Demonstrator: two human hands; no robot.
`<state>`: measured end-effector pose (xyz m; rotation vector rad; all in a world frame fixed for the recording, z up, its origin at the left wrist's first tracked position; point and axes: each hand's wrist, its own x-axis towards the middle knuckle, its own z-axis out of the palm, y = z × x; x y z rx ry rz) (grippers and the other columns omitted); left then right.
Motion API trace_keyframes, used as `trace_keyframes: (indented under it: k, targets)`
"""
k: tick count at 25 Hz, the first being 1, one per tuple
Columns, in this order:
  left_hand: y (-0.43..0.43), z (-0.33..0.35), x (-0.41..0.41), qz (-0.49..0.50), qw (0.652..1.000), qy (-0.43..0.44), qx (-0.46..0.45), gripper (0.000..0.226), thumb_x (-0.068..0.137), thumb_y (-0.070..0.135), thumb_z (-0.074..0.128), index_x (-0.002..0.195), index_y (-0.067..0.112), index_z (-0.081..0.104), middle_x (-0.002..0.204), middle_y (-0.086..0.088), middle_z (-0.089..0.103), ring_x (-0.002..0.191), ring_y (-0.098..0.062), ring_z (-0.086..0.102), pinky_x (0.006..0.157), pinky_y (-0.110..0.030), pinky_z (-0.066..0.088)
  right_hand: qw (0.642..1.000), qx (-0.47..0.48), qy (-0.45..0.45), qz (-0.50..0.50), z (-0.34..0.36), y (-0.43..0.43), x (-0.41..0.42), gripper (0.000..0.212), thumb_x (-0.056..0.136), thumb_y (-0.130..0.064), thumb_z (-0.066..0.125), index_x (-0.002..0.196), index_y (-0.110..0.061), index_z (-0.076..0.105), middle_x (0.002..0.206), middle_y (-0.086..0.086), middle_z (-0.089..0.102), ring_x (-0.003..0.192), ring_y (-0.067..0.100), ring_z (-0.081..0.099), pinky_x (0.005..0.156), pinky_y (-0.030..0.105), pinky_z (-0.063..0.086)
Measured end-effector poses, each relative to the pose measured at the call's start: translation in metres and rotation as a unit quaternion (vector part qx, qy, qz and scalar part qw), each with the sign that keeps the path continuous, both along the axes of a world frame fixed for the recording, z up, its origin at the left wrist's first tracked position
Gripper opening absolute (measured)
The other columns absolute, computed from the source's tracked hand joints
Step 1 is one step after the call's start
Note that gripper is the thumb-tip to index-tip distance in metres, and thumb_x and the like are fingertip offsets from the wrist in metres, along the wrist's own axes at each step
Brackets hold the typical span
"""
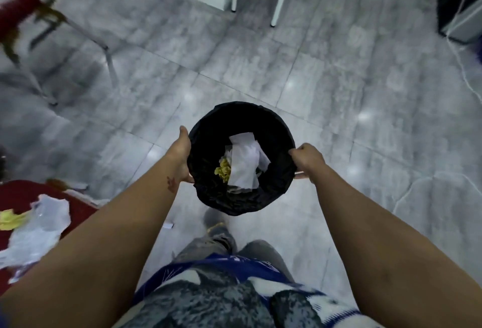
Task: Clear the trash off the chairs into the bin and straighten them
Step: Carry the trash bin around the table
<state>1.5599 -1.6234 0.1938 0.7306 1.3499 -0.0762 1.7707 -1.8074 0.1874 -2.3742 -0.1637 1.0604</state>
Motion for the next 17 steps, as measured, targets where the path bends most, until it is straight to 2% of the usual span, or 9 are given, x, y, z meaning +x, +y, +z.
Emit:
trace_keyframes:
  k: [3,7,9,11,14,17]
  targets:
    - [0.063,0.002,0.018,0.073,0.997,0.008,0.006,0.082,0.087,0.076,0.013,0.133,0.02,0.051,0.101,-0.008,0.054,0.083,-0.029,0.052,0.086,-0.055,0.038,0.998,0.002,0.004,0.061,0.002,0.091,0.037,0.025,0.085,-0.016,0.049,0.101,0.001,0.058,0.104,0.022,0.066,0.091,0.036,0.069,0.075,0.049,0.062]
    - [0.142,-0.003,0.031,0.173,0.985,0.004,0.011,0.08,0.086,0.077,0.015,0.129,0.021,0.052,0.11,-0.007,0.051,0.09,-0.029,0.05,0.086,-0.055,0.037,0.989,0.014,0.013,0.146,-0.001,0.216,0.078,0.019,0.084,-0.015,0.049,0.092,0.001,0.057,0.097,0.022,0.066,0.086,0.036,0.069,0.074,0.051,0.061]
    - [0.17,-0.004,0.036,0.232,0.973,0.006,0.009,0.073,0.087,0.076,0.016,0.119,0.022,0.053,0.107,-0.006,0.051,0.08,-0.027,0.051,0.085,-0.054,0.038,0.98,0.015,0.02,0.197,-0.002,0.276,0.092,0.014,0.084,-0.013,0.049,0.086,-0.001,0.055,0.094,0.021,0.065,0.08,0.034,0.069,0.073,0.05,0.062]
    - [0.197,-0.006,0.038,0.291,0.957,0.003,0.015,0.071,0.089,0.074,0.016,0.12,0.022,0.052,0.104,-0.006,0.051,0.076,-0.026,0.05,0.083,-0.053,0.038,0.969,0.019,0.026,0.246,0.0,0.336,0.099,0.01,0.084,-0.014,0.05,0.082,-0.004,0.052,0.094,0.02,0.064,0.083,0.036,0.068,0.073,0.051,0.061]
    - [0.234,-0.007,0.026,0.366,0.93,-0.004,0.009,0.069,0.09,0.073,0.015,0.118,0.022,0.052,0.102,-0.006,0.051,0.075,-0.025,0.051,0.078,-0.052,0.04,0.944,0.014,0.009,0.33,0.007,0.421,0.092,0.012,0.084,-0.016,0.051,0.085,-0.004,0.051,0.099,0.022,0.064,0.09,0.038,0.068,0.074,0.052,0.061]
    - [0.269,-0.012,0.005,0.423,0.906,-0.013,0.006,0.072,0.089,0.074,0.015,0.121,0.022,0.053,0.105,-0.005,0.051,0.085,-0.028,0.05,0.083,-0.053,0.038,0.918,0.014,0.001,0.396,0.006,0.493,0.069,0.014,0.085,-0.016,0.051,0.088,-0.003,0.053,0.103,0.023,0.064,0.093,0.039,0.067,0.073,0.052,0.061]
